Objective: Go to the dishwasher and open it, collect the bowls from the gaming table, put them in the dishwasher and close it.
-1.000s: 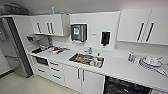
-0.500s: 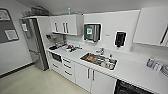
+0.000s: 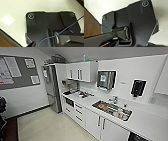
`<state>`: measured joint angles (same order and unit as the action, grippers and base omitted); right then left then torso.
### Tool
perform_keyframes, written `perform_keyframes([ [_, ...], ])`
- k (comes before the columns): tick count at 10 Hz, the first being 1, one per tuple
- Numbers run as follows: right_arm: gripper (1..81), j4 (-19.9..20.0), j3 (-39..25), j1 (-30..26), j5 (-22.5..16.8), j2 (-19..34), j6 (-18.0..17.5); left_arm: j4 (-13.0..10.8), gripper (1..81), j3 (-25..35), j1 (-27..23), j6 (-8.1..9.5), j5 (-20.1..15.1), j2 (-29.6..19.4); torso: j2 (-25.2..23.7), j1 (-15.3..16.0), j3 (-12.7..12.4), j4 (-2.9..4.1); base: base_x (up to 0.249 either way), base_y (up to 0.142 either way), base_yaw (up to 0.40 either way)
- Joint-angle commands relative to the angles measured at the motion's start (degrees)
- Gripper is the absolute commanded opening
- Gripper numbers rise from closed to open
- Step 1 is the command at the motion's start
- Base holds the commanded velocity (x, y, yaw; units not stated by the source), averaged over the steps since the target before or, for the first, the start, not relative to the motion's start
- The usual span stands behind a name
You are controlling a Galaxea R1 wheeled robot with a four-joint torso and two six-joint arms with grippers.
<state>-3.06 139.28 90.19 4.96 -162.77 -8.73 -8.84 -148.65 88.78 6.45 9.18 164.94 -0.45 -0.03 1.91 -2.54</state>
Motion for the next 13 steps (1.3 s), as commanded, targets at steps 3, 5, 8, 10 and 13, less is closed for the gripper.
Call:
perform_keyframes([
  [3, 81.1, -0.81, -0.77, -2.24, -2.59, 0.14, 0.38, -0.65, 81.1, -0.24, -2.34, 0.23, -2.85, -0.48, 0.00, 0.03, 0.00, 0.00, 0.000, 0.000, 0.384],
  [5, 81.1, -0.81, -0.77, -2.07, -2.59, 0.23, 0.29, -0.65, 81.1, -0.41, -2.34, 0.14, -2.85, -0.31, 0.00, 0.03, 0.00, 0.00, 0.000, 0.000, 0.384],
  [8, 81.1, -0.81, -0.77, -1.71, -2.50, 0.57, 0.29, -0.65, 81.1, -0.41, -2.34, -0.03, -2.85, -0.22, 0.00, 0.03, 0.00, 0.00, 0.000, 0.000, 0.384],
  [10, 81.1, -0.72, -0.77, -1.28, -0.92, 0.93, 0.29, -0.57, 81.1, -0.94, -2.34, -0.03, -2.85, -0.04, 0.00, 0.03, 0.00, 0.00, 0.000, 0.000, 0.384],
  [13, 81.1, -0.81, -0.77, -1.28, -0.92, 0.75, 0.29, -0.39, 81.1, -1.64, -2.34, -0.03, -2.85, 0.74, 0.00, 0.03, 0.00, 0.00, 0.000, 0.000, 0.384],
])
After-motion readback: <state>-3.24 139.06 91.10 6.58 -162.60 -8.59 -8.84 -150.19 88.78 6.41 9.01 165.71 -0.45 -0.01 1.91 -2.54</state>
